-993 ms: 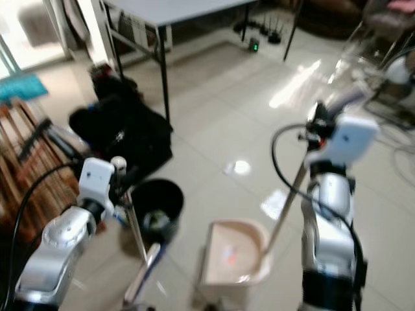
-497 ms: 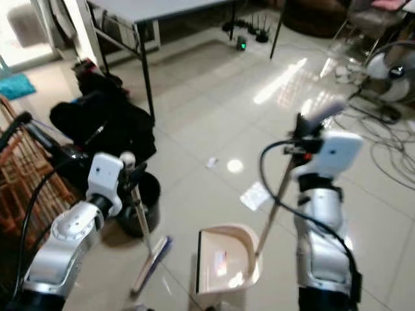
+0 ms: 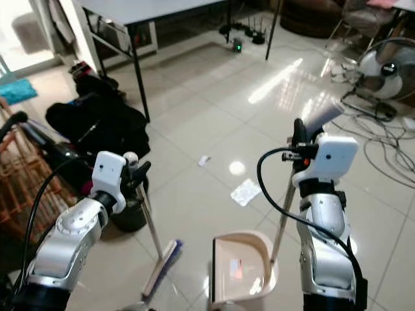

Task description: Sweep floor

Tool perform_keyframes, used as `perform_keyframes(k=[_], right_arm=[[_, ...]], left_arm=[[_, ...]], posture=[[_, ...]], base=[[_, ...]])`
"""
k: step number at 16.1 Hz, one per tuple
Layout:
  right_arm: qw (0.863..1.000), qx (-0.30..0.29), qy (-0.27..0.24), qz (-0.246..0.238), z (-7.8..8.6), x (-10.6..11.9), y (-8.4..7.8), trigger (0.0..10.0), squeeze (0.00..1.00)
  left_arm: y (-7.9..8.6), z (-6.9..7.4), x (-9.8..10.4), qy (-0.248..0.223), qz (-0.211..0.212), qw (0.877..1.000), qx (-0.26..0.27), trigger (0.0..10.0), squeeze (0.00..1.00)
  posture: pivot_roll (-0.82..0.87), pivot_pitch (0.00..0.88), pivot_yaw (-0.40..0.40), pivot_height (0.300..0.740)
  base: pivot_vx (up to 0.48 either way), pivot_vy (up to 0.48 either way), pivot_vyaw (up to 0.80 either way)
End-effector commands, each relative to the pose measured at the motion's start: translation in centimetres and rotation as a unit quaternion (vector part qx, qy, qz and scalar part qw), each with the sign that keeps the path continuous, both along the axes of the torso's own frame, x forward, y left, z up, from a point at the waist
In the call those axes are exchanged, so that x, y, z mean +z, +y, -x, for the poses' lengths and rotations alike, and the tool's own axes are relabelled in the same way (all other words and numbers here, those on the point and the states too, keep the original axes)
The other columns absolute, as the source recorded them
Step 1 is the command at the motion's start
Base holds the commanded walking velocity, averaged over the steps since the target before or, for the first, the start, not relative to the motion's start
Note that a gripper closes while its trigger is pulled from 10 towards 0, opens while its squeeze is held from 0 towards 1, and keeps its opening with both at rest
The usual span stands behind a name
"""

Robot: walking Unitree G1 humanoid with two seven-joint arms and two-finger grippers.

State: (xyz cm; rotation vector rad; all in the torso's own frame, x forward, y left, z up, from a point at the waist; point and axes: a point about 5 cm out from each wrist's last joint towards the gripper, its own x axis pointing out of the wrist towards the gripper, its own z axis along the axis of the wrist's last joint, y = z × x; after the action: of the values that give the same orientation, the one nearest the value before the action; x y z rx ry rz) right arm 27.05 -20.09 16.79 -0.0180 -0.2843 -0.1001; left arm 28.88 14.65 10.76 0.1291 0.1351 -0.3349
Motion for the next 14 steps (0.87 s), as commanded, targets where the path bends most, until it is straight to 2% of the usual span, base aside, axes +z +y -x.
perform_keyframes(k=[1, 3, 6, 11, 14], right_arm=[[0.999, 0.014, 0.005, -0.034, 0.2, 0.0, 0.8, 10.0, 0.00], [0.999, 0.000, 0.024, -0.046, 0.2, -0.6, 0.7, 10.0, 0.00], [0.997, -0.034, 0.027, -0.064, 0.3, -0.9, 0.0, 10.0, 0.00], [0.995, -0.069, 0.034, -0.057, 1.2, -0.9, -0.9, 10.0, 0.00], [0.994, -0.070, 0.035, -0.077, 1.4, -0.9, -1.0, 10.0, 0.00]], left_arm=[[0.7, -0.8, 1.4, -0.029, -0.015, 0.999, 0.006, 10.0, 0.00], [0.4, -1.1, 1.9, -0.048, -0.025, 0.999, 0.000, 10.0, 0.00], [-0.3, -1.7, 2.8, -0.073, -0.026, 0.997, -0.014, 10.0, 0.00], [-0.9, -2.4, 3.9, -0.095, -0.016, 0.995, -0.025, 10.0, 0.00], [-0.9, -2.6, 4.2, -0.103, -0.013, 0.994, -0.028, 10.0, 0.00]], posture=[[-0.12, 0.078, 0.011, 0.740], [-0.12, 0.078, 0.013, 0.740], [-0.13, 0.077, 0.016, 0.740], [-0.14, 0.080, 0.025, 0.740], [-0.14, 0.080, 0.030, 0.740]], base=[[0.000, 0.000, 0.00], [0.000, 0.000, 0.00], [0.000, 0.000, -0.80], [0.000, 0.000, -0.80], [0.301, 0.000, -0.80]])
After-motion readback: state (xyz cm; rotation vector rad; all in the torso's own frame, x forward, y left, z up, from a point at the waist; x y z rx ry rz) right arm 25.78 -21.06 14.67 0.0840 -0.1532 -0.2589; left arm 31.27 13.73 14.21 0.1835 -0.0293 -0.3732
